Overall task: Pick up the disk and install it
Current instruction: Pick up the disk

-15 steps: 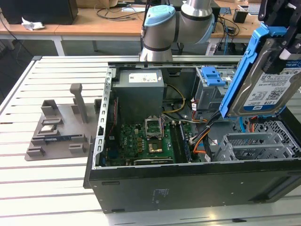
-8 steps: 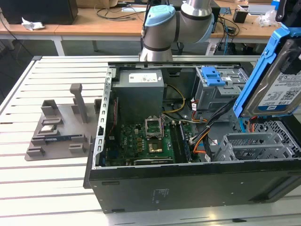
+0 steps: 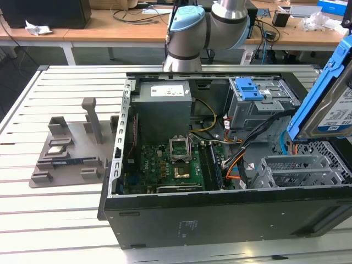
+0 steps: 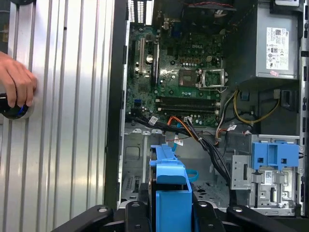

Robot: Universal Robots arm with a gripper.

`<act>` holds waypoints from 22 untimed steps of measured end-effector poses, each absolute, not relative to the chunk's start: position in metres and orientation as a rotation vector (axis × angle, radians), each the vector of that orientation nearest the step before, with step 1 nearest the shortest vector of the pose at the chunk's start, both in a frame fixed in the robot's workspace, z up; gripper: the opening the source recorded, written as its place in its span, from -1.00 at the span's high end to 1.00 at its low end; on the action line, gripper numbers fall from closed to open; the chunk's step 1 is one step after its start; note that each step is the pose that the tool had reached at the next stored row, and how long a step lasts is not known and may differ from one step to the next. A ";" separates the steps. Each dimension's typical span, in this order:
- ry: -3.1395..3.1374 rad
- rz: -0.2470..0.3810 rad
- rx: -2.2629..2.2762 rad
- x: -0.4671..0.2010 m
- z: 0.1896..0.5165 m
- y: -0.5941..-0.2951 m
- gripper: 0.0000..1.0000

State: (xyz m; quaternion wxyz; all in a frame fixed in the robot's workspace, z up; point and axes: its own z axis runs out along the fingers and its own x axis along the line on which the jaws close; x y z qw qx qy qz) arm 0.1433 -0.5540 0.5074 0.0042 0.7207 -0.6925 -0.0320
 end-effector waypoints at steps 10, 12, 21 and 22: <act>-2.191 -0.100 2.237 0.143 0.485 -0.556 0.27; -2.223 -0.100 2.207 0.143 0.483 -0.556 0.27; -2.247 -0.116 2.167 0.143 0.475 -0.561 0.27; -2.247 -0.117 2.167 0.143 0.473 -0.563 0.27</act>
